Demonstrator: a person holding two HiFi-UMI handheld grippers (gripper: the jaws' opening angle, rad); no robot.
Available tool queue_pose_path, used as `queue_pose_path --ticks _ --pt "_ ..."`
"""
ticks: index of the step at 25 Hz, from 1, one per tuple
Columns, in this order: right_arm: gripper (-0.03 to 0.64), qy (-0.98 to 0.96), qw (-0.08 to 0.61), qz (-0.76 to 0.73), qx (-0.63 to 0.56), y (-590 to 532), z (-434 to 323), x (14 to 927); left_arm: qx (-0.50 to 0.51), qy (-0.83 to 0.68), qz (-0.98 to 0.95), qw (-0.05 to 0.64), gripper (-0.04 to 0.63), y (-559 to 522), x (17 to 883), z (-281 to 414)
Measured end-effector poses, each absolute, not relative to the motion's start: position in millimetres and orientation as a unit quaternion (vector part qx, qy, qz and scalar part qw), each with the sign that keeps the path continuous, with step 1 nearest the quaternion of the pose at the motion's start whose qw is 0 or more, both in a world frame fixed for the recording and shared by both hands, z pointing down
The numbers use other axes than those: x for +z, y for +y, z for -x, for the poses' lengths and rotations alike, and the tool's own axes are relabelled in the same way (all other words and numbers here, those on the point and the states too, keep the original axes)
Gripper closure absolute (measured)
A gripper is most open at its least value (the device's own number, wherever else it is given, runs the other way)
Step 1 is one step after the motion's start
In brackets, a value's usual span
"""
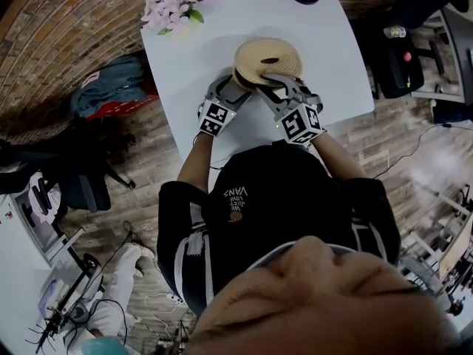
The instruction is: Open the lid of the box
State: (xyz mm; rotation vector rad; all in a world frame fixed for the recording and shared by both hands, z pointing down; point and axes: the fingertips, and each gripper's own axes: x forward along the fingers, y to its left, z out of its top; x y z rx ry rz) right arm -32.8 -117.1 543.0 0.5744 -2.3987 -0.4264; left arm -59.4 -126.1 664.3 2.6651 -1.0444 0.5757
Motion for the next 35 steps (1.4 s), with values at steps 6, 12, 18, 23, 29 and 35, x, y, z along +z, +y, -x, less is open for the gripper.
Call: queue_pose_path --ticks 6,12,18,23,29,35 --pt "0.522 -0.916 0.289 -0.240 -0.138 -124.6 25.5 528.3 0.197 -0.357 -0.905 0.118 0.261 -125.9 664.7 57.8" --pt "0.523 -0.920 0.265 -0.266 -0.111 -134.7 12.4 520.2 0.199 -0.358 -0.903 0.126 0.262 -126.5 666.9 56.0" --pt "0.525 -0.926 0.237 -0.280 -0.092 -140.8 2.0 513.0 0.202 -0.359 -0.902 0.131 0.263 -128.0 666.9 53.7" --pt "0.526 -0.926 0.217 -0.302 -0.067 -148.9 -13.6 506.6 0.201 -0.363 -0.899 0.138 0.264 -128.4 665.3 49.5" --pt "0.528 -0.923 0.201 -0.326 -0.042 -159.8 -33.1 504.1 0.204 -0.365 -0.897 0.140 0.263 -131.8 670.2 43.1" --pt "0.529 -0.919 0.186 -0.348 -0.021 -168.1 -51.6 500.2 0.206 -0.369 -0.895 0.143 0.264 -135.3 665.7 37.2"
